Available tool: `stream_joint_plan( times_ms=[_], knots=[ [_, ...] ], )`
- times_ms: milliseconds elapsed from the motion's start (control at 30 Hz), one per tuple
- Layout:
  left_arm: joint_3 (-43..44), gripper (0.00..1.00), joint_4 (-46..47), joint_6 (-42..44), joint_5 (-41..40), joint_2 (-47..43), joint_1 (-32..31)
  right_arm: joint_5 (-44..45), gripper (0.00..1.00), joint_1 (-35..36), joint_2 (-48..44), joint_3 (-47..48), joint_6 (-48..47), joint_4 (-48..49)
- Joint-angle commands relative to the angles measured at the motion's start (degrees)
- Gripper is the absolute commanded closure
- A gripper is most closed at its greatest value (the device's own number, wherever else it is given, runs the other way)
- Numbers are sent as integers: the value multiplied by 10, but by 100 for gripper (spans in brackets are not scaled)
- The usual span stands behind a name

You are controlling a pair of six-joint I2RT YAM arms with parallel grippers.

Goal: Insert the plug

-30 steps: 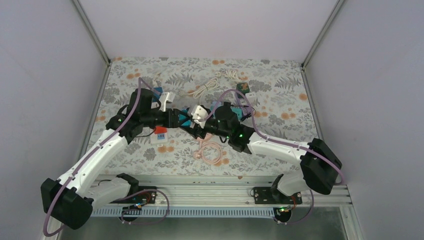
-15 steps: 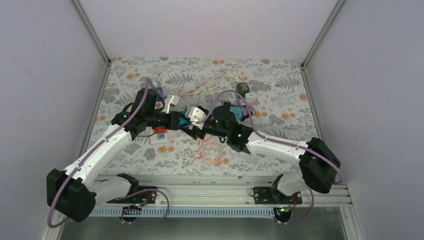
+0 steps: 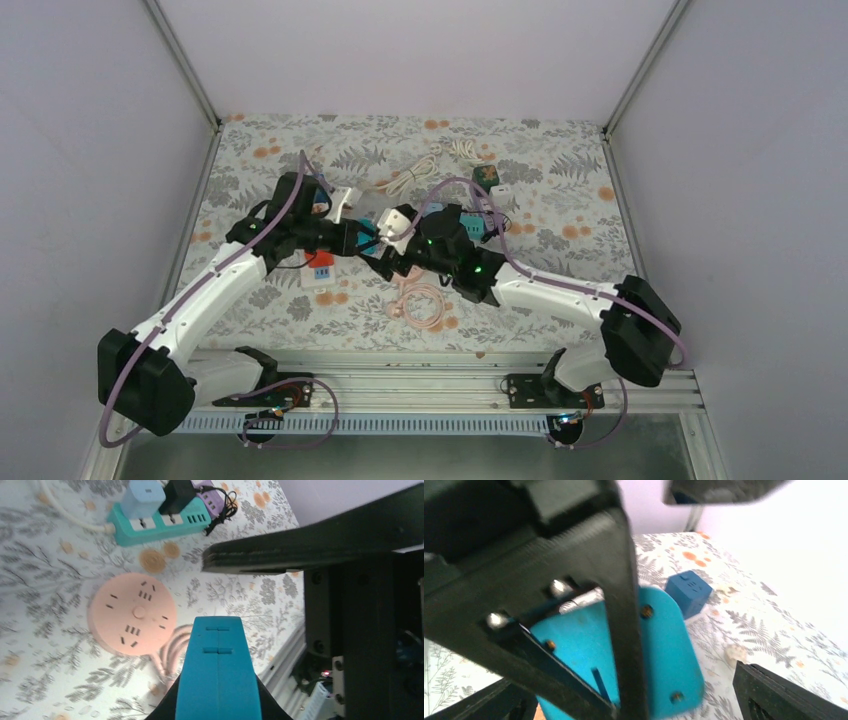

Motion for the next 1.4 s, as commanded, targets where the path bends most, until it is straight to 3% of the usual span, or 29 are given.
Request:
stream_joint_plan(
  times_ms=[0,133,267,500,600,700,800,1000,1267,1367],
  knots=[
    [36,98,-23,77,-50,-10,-2,91,0,4,-57,23,92,-64],
    [52,98,-38,116,-71,-7,-2,94,0,3,-150,-41,162,-66],
    [56,98,-40,137,-55,5,-2,178,0,-11,-210,-93,254,-56],
    [60,98,-30,104,-59,31,-7,298,0,-41,-184,-52,372,-189],
    [65,98,-35,53,-124,49,-40,321,0,-58,-184,-58,414,-213],
    [85,98,-60,-16,-229,86,-92,295,0,-89,-189,-83,438,-208],
    [88,98,-61,-82,-277,126,-131,259,1,-114,-185,-107,453,-205],
    [104,98,-55,-120,-294,193,-148,177,8,-139,-194,-177,468,-192],
    [148,98,-85,-148,-307,264,-154,142,9,-147,-186,-233,449,-156],
    [139,98,-66,-196,-296,269,-154,123,20,-147,-123,-219,413,-155]
  ],
)
